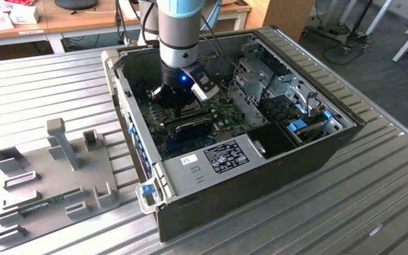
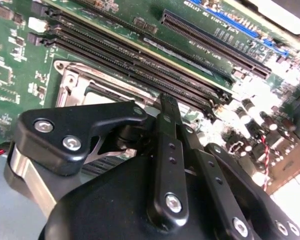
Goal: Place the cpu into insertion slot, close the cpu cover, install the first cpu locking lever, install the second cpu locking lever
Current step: 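Install the second cpu locking lever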
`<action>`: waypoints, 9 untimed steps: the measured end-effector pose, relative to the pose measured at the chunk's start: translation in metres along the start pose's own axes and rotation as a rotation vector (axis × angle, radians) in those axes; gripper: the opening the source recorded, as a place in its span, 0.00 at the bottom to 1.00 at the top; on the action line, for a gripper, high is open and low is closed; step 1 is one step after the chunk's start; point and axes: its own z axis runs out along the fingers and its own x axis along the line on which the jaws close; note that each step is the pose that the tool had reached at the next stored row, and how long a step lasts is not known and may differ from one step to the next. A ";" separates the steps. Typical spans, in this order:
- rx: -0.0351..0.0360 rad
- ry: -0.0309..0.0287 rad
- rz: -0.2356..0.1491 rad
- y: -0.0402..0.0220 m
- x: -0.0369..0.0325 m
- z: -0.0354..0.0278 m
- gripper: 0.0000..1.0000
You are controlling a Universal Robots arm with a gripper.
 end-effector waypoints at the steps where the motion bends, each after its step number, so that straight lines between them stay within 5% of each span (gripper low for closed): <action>1: 0.0003 -0.0001 0.000 0.0002 -0.0001 -0.0031 0.10; 4: 0.0017 -0.0001 0.000 0.0007 -0.0002 -0.0095 0.10; 9: 0.0039 -0.0007 0.000 0.0012 -0.0002 -0.0099 0.10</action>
